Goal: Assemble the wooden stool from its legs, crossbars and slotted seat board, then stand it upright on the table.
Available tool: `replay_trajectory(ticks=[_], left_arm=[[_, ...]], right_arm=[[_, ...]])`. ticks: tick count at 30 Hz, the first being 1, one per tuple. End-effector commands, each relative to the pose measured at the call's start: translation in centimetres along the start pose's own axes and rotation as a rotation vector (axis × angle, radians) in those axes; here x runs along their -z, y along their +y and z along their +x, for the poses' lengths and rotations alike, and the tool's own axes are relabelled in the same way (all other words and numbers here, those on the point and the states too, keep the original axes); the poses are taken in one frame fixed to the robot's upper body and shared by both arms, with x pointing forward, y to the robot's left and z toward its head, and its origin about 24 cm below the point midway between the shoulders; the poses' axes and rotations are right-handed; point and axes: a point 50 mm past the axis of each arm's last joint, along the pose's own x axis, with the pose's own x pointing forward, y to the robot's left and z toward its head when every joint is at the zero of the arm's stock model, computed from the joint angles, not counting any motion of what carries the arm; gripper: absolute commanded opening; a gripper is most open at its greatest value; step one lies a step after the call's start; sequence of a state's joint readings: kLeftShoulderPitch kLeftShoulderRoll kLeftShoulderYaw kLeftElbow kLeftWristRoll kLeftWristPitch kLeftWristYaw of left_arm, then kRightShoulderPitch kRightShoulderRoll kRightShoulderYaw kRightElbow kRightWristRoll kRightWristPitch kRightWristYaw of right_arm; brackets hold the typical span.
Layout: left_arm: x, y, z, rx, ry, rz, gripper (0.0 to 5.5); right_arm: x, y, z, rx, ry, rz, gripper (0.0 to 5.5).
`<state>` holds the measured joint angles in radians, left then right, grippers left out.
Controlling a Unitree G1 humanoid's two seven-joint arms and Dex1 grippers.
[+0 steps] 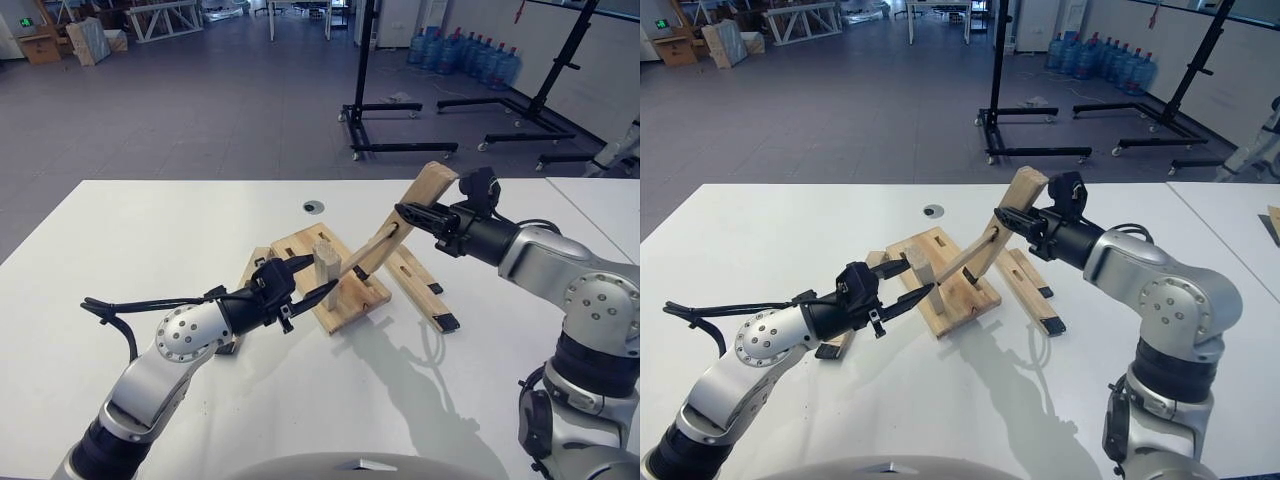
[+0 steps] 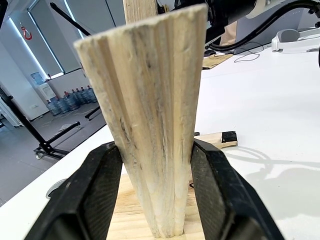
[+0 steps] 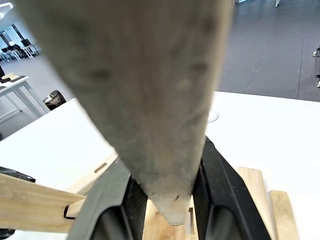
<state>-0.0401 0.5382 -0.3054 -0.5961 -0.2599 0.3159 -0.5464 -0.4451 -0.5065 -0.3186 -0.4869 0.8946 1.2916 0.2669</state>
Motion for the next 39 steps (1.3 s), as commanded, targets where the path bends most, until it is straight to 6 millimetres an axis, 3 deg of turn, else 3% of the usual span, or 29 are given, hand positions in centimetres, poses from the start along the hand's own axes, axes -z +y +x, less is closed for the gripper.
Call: replay_trajectory(ticks=[1, 8, 14, 20, 25, 35, 39], left_arm=[[3.5, -1.3, -0.3, 0.067, 0.2, -0.064, 2.01], [3.5, -1.3, -0.3, 0.068, 0.2, -0.062, 2.01], [3.5, -1.2, -0.2, 0.077, 0.196, -0.06, 2.01], [3.5, -1.3, -0.2, 0.082, 0.199, -0.06, 2.01], [3.5, -1.2, -0.3, 0.08, 0.2, -0.059, 2.01], [3.6, -1.1, -0.1, 0.075, 0.201, -0.054, 2.01], [3.6, -1.0, -0.1, 0.071, 0.202, -0.053, 2.01]], right_arm=[[2.2, 1.9, 0.8, -0.134, 0.142, -0.062, 0.99], [3.1, 1.4, 1.1, -0.142, 0.172, -0.022, 0.99], [2.1, 1.9, 1.6, -0.173, 0.092, -0.009, 0.99], [3.6, 2.1, 2.1, -0.189, 0.126, 0.041, 0.99], [2.9, 2.3, 2.4, -0.207, 0.052, 0.09, 0.99], [4.8, 2.1, 2.1, -0.192, 0.219, 0.056, 0.99], [4.4, 2.3, 2.5, -0.217, 0.17, 0.136, 0.99]])
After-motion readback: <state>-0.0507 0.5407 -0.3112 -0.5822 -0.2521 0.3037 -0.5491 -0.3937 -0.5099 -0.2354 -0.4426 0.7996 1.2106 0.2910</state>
